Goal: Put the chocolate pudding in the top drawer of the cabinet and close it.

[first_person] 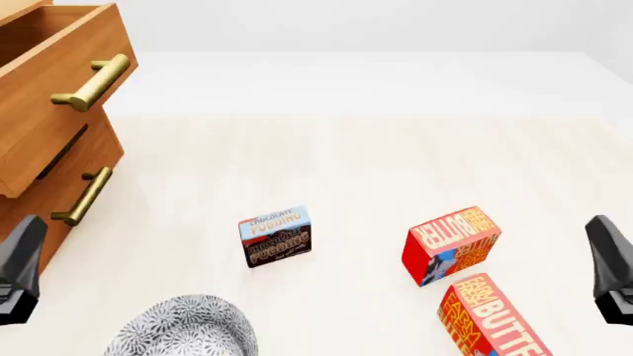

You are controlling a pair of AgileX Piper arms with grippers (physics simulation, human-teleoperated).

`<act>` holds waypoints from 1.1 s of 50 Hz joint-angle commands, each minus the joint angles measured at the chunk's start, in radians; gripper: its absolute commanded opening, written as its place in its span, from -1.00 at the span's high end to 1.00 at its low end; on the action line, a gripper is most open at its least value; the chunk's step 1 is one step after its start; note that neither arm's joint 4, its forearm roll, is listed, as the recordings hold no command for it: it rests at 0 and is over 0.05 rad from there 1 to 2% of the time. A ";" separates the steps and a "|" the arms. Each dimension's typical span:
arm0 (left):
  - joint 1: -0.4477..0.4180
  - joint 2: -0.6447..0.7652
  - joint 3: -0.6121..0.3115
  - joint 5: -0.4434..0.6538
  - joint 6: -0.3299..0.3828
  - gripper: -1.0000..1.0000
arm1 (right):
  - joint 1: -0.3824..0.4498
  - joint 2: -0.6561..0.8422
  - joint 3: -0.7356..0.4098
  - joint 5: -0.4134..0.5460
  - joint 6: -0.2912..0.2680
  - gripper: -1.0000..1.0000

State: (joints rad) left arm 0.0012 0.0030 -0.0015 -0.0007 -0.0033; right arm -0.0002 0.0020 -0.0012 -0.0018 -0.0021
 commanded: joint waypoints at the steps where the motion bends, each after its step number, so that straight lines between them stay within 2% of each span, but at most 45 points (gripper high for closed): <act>1: 0.004 0.006 -0.004 0.000 -0.004 -1.00 | -0.001 0.001 -0.004 0.000 -0.003 -1.00; 13: 0.005 0.022 -0.004 -0.011 -0.008 -1.00 | -0.001 0.005 -0.004 -0.002 -0.002 -1.00; 15: -0.016 0.027 -0.001 -0.007 0.029 -1.00 | -0.001 0.005 -0.004 -0.002 -0.001 -1.00; 17: -0.016 0.029 -0.001 -0.009 0.029 -1.00 | -0.001 0.005 -0.004 -0.002 -0.001 -1.00; 19: -0.022 0.021 -0.008 0.001 0.000 -1.00 | -0.001 0.004 -0.004 -0.001 -0.002 -1.00; 28: 0.010 0.000 -0.038 0.019 -0.011 -1.00 | -0.001 0.004 -0.004 -0.001 -0.001 -1.00; 30: 0.041 0.002 -0.057 0.047 -0.044 -1.00 | -0.001 0.005 -0.004 -0.001 -0.001 -1.00; 34: 0.041 0.003 -0.088 0.074 -0.046 -1.00 | -0.001 0.005 -0.004 -0.001 -0.001 -1.00; 35: 0.035 0.000 -0.090 0.080 -0.019 -1.00 | -0.001 0.004 -0.004 -0.001 -0.001 -1.00; 37: 0.032 0.031 -0.096 0.074 -0.057 -1.00 | -0.001 0.004 -0.004 -0.001 -0.001 -1.00; 44: 0.029 0.046 -0.151 0.103 -0.053 -1.00 | -0.001 0.004 -0.004 -0.001 -0.001 -1.00; 46: 0.045 0.083 -0.170 0.092 -0.082 -1.00 | -0.001 0.004 -0.004 -0.001 -0.001 -1.00; 49: 0.052 0.118 -0.196 0.088 -0.083 -1.00 | -0.001 0.004 -0.004 -0.001 -0.002 -1.00; 55: 0.038 0.121 -0.277 0.149 -0.096 -1.00 | -0.001 0.004 -0.004 -0.001 -0.001 -1.00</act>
State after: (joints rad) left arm 0.0253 0.1003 -0.1819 0.0964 -0.0498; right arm -0.0016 0.0080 -0.0062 -0.0045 -0.0034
